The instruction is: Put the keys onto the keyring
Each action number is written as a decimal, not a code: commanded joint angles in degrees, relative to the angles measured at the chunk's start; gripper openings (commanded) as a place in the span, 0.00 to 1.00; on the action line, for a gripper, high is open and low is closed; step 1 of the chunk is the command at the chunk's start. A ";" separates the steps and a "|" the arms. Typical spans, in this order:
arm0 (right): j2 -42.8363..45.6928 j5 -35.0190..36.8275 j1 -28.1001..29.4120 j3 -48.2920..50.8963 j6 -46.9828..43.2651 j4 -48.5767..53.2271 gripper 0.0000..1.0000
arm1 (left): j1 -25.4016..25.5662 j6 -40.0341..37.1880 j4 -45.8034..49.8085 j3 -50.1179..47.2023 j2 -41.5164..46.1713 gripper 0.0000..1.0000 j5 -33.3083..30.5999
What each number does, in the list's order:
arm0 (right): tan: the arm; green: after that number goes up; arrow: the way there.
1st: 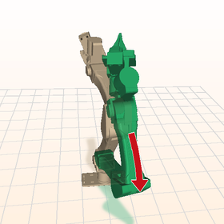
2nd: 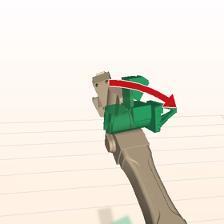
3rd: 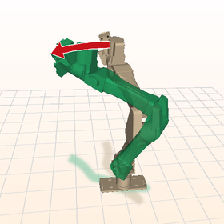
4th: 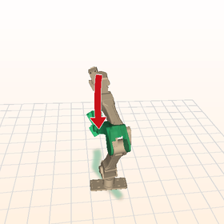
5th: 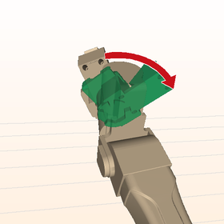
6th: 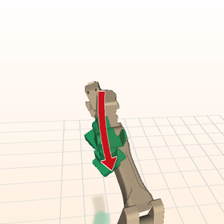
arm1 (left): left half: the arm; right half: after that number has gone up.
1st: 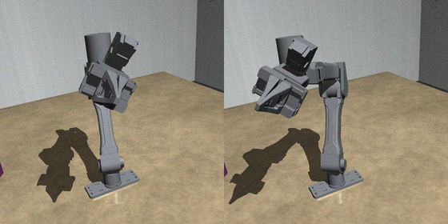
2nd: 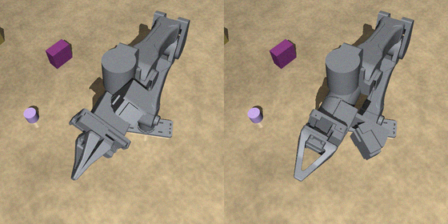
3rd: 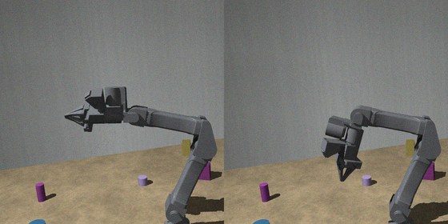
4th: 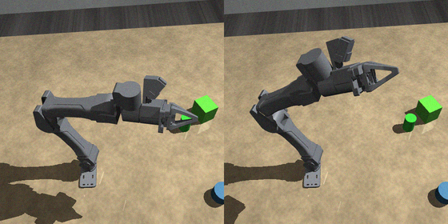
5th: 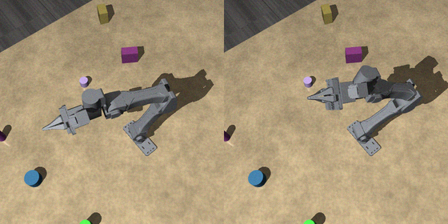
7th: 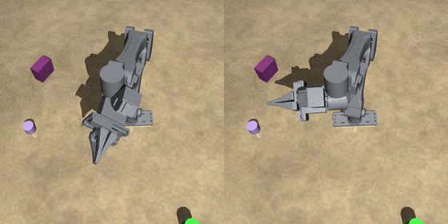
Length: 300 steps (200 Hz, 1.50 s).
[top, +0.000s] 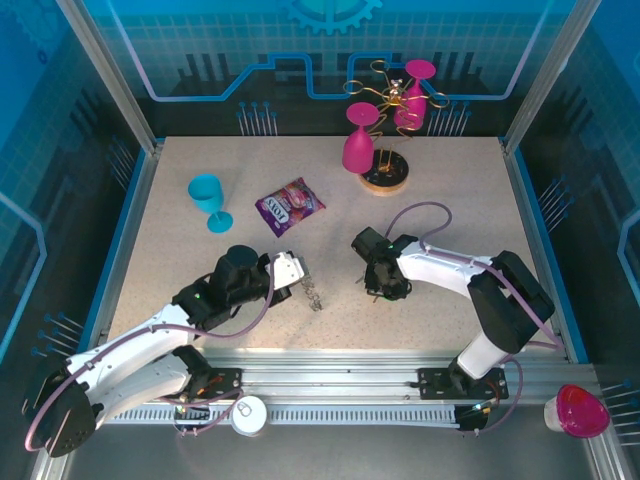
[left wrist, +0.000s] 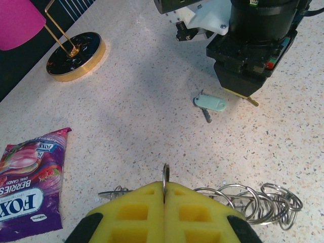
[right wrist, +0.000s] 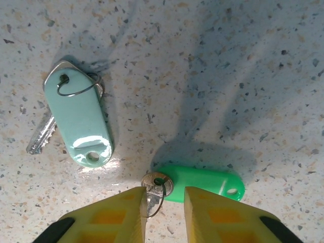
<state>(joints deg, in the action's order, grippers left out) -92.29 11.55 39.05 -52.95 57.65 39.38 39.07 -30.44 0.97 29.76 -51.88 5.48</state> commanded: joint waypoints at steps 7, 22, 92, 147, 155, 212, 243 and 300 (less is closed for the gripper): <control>-0.80 0.27 0.20 -1.27 0.92 0.13 0.23 | 0.44 -1.42 -2.73 -0.49 0.99 0.00 2.23; -0.95 0.23 0.06 -1.34 0.65 -0.09 0.21 | 0.45 -1.81 -2.15 -0.54 0.79 0.00 2.69; -1.26 -0.66 -0.47 -1.32 0.46 -0.86 0.19 | 0.52 -2.70 -1.32 -0.43 0.11 0.00 3.47; -1.64 -1.00 -0.66 -1.62 0.46 -1.31 0.09 | 0.58 -2.96 -1.06 -0.58 0.18 0.00 3.65; -1.36 -1.01 -0.77 -1.69 0.24 -1.25 0.03 | 0.58 -3.05 -1.07 -0.67 0.11 0.00 3.75; 6.91 -0.01 1.88 -1.66 -13.61 -3.64 0.00 | 0.60 -3.48 -1.50 -1.35 0.13 0.00 4.08; 13.23 -12.77 2.41 2.23 -29.83 -14.95 0.00 | 0.64 -2.96 -2.44 -1.84 0.37 0.00 4.72; 12.55 -28.82 3.08 3.60 -43.17 -22.55 0.00 | 0.65 -2.79 -3.51 -2.64 0.70 0.00 5.92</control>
<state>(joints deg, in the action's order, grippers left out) -79.24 -7.73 41.32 -50.19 22.81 22.26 39.29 -33.12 0.71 27.88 -51.90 8.91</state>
